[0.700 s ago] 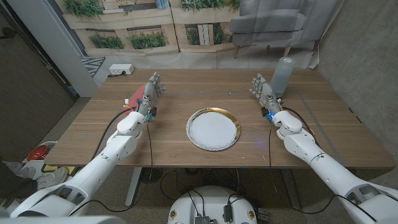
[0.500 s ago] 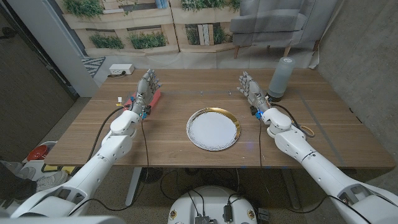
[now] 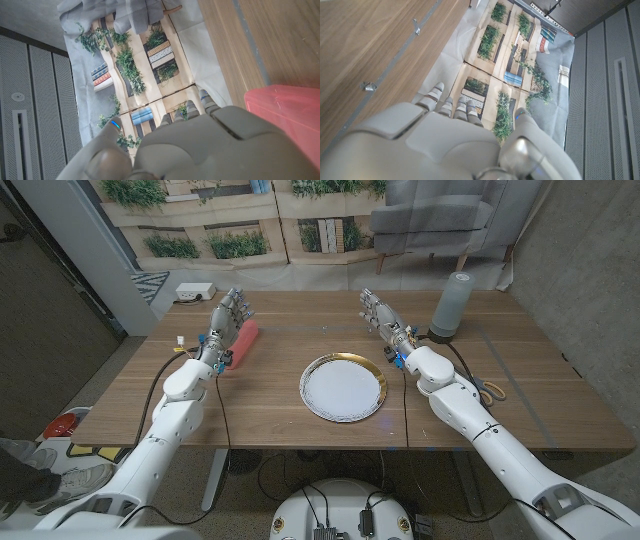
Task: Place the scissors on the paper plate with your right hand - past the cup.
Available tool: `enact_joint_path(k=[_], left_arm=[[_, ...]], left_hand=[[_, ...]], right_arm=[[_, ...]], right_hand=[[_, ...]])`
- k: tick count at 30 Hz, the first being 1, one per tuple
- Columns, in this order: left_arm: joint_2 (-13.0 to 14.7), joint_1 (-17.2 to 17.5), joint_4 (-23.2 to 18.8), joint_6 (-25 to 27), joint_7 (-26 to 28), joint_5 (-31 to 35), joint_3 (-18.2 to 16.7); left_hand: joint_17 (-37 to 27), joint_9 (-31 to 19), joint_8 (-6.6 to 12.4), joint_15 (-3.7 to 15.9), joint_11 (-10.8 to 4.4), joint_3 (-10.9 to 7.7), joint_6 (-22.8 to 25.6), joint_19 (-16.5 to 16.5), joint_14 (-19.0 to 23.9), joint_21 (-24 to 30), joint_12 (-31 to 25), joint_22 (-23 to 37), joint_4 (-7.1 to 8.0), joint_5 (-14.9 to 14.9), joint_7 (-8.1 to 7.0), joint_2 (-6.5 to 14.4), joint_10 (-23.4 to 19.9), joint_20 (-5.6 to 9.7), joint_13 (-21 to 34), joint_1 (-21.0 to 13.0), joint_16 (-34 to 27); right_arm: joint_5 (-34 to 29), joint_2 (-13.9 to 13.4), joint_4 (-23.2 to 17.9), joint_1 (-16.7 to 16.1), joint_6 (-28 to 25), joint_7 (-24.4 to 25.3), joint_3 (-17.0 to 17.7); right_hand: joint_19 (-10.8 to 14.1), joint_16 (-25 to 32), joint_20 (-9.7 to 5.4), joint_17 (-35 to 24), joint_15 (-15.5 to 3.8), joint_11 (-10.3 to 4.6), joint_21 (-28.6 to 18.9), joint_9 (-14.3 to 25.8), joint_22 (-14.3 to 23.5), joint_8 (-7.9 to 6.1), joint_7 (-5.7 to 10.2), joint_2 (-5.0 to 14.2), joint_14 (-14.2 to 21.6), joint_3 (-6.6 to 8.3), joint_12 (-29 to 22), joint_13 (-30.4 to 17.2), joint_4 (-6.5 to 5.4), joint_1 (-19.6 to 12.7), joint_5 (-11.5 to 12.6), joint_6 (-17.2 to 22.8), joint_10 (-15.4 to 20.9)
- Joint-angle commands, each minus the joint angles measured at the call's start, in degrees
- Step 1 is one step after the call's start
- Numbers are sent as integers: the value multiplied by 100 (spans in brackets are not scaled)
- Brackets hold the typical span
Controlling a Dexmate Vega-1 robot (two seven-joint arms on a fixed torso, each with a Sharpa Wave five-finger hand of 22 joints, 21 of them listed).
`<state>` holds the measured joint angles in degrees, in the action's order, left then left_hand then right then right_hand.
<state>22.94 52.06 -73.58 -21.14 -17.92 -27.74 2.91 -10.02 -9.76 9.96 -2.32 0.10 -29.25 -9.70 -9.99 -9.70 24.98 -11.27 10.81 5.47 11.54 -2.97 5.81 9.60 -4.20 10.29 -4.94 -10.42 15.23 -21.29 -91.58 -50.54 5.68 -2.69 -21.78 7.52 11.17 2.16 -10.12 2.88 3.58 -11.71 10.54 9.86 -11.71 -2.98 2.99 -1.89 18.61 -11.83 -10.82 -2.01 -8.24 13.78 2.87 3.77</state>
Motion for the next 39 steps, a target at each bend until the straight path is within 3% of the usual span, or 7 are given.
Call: enact_joint_path(k=[1,6,19,25,31,34,39], left_arm=[[-303,151,-172,121,-232,370,-541],[-355,133,-159,151,-290,457,-606],[-450,8,-20,151,-407,616,-664],[-491,-21,9,156,-434,649,-665],[-518,-32,22,150,-435,680,-673],[-523,-36,33,134,-450,688,-679],[-524,-22,22,122,-454,701,-697]], left_hand=[[-21,-8,35,-25,-11,8,-316,-742,-788,-35,-7,12,-31,23,-11,14,622,-15,15,8,-19],[-22,-9,36,-18,-46,18,-313,-730,-786,-52,-10,13,-29,22,-5,12,617,-23,15,20,-22],[-23,-9,47,-28,87,39,-271,-722,-790,-89,-23,16,-29,22,16,0,580,-34,16,40,-23],[-22,-10,43,-33,8,44,-270,-720,-796,-103,-17,16,-29,24,23,0,595,-33,15,45,-21],[-22,-10,43,-36,66,53,-261,-719,-796,-127,-19,17,-28,26,33,-1,590,-35,16,54,-23],[-22,-10,41,-37,-33,58,-262,-717,-799,-136,-7,18,-28,26,29,-4,621,-34,15,58,-22],[-22,-10,40,-32,38,68,-259,-715,-799,-161,-10,19,-29,28,33,-7,617,-43,15,67,-22]], right_arm=[[-436,16,-155,-138,-237,7,252],[-522,-45,-155,-151,-259,32,303],[-918,-473,-561,-212,-553,46,354],[-1005,-632,-715,-306,-626,73,410],[-1106,-772,-900,-407,-687,139,456],[-1193,-847,-1000,-447,-734,184,461],[-1292,-943,-1117,-490,-808,233,472]], right_hand=[[19,-15,34,-20,17,11,11,20,18,18,13,-39,-22,7,10,-14,56,-36,34,-33,-31],[16,-17,30,-20,14,13,15,19,18,22,8,-56,-23,7,15,-14,85,-61,34,-37,-33],[12,-19,29,-19,25,23,25,20,16,-13,-33,-115,-13,17,15,-12,207,-177,32,68,2],[19,-16,23,-19,26,27,24,20,16,-15,-39,-131,-1,21,14,-12,245,-214,31,81,15],[30,-12,23,-19,26,26,23,21,16,-21,-37,-146,16,27,12,-12,289,-258,29,109,32],[42,-10,22,-19,25,26,20,21,16,-24,-34,-153,24,29,14,-12,308,-277,27,121,33],[52,-10,14,-19,20,28,18,22,16,-25,-35,-164,31,34,16,-12,344,-314,24,133,39]])
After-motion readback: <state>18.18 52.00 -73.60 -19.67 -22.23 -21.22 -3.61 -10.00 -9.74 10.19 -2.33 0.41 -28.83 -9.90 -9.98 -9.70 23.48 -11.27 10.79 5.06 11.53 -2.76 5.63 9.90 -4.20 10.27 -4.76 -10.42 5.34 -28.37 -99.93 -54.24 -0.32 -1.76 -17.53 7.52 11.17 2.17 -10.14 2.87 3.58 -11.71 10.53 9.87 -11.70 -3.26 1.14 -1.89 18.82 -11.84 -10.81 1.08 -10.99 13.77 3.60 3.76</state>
